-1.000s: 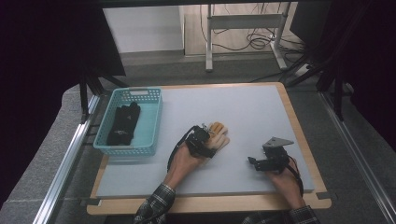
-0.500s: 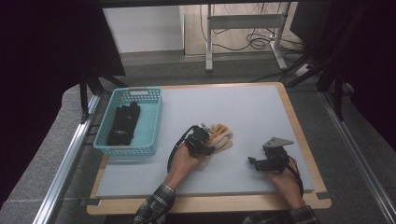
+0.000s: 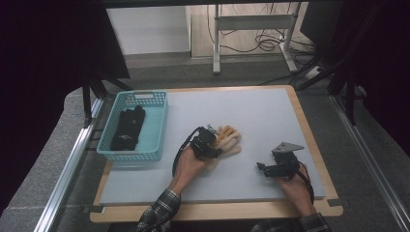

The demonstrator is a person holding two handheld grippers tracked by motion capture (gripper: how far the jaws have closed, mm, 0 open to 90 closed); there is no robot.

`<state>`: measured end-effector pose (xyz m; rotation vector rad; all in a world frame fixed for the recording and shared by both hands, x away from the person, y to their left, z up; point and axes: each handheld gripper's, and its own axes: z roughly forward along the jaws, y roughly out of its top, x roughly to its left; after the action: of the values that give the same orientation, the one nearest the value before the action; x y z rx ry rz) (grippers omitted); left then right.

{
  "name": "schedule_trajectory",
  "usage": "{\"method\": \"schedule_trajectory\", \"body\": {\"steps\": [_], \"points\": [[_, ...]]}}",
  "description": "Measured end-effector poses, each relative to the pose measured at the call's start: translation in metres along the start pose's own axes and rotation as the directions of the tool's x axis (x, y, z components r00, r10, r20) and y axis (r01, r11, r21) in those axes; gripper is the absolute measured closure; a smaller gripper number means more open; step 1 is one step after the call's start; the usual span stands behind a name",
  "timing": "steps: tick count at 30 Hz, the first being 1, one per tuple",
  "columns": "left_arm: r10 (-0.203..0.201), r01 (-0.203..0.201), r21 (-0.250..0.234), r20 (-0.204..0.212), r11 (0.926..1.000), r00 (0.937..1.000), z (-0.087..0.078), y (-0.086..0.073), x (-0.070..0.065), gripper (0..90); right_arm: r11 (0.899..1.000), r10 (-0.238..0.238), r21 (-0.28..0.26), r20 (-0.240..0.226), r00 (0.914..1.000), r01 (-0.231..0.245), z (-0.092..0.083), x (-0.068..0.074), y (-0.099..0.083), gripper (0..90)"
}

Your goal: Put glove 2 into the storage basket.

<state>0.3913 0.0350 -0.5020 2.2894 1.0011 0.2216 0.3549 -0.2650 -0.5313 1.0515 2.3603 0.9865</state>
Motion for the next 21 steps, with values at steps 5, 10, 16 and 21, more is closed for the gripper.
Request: {"method": "schedule_trajectory", "body": {"steps": [5, 10, 16, 21], "points": [[0.001, -0.001, -0.005, -0.001, 1.0000, 1.0000, -0.008, 0.002, 0.003, 57.2, 1.000, 0.000, 0.000, 0.000, 1.0000, 0.000, 0.000, 0.000, 0.000, 17.2], [-0.003, 0.003, -0.009, -0.012, 1.0000, 0.9999, -0.015, 0.004, 0.006, 57.1, 1.000, -0.001, 0.000, 0.000, 1.0000, 0.001, 0.000, 0.000, 0.000, 17.2], [-0.007, 0.007, -0.021, -0.027, 0.9998, 0.9996, -0.026, 0.008, 0.010, 57.0, 1.000, 0.000, 0.000, 0.000, 1.0000, 0.000, 0.000, 0.000, 0.000, 17.2], [-0.007, 0.006, -0.026, -0.040, 0.9996, 0.9992, -0.037, 0.011, 0.014, 56.9, 1.000, -0.001, -0.001, 0.000, 1.0000, 0.001, 0.000, 0.000, 0.000, 17.2]]}}
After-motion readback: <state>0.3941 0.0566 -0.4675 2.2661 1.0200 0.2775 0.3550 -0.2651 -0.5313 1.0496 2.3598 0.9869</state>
